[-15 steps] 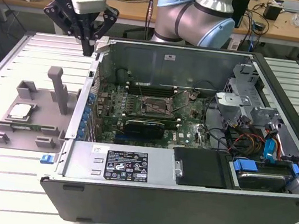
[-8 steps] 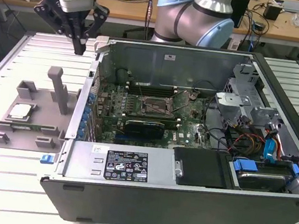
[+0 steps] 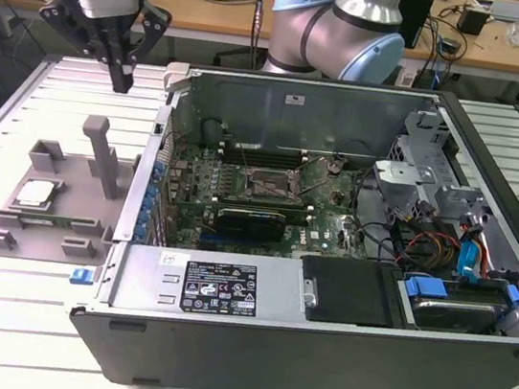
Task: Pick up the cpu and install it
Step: 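Reach for the cpu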
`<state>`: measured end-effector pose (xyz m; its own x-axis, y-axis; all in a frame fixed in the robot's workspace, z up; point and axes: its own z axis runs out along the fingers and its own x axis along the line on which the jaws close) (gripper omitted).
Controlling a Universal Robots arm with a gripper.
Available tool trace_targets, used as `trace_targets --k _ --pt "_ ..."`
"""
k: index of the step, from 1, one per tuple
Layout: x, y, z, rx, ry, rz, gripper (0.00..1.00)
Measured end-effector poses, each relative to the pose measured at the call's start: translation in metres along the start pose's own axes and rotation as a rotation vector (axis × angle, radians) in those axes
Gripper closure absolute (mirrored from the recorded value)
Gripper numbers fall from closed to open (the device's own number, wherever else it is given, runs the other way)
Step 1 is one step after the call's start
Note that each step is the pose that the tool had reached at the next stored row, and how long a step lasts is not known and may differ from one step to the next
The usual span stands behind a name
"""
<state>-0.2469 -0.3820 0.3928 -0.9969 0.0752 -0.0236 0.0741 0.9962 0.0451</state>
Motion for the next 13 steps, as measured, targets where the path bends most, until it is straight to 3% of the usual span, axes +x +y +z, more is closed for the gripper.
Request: trace_targets --k 5,7,9,11,13 --pt "0.0195 0.0000 -0.0002 0.0000 0.0000 0.000 0.89" --pt "0.0338 0.0001 -0.0003 0.0000 0.0000 0.000 0.89" --pt "0.0399 -0.0001 -0.0002 0.0000 0.0000 0.000 0.89" --pt "0.0538 -0.0007 0.0003 0.0000 0.0000 0.000 0.89" --pt "0.0611 -0.0013 0.0010 0.0000 0.0001 0.000 0.89"
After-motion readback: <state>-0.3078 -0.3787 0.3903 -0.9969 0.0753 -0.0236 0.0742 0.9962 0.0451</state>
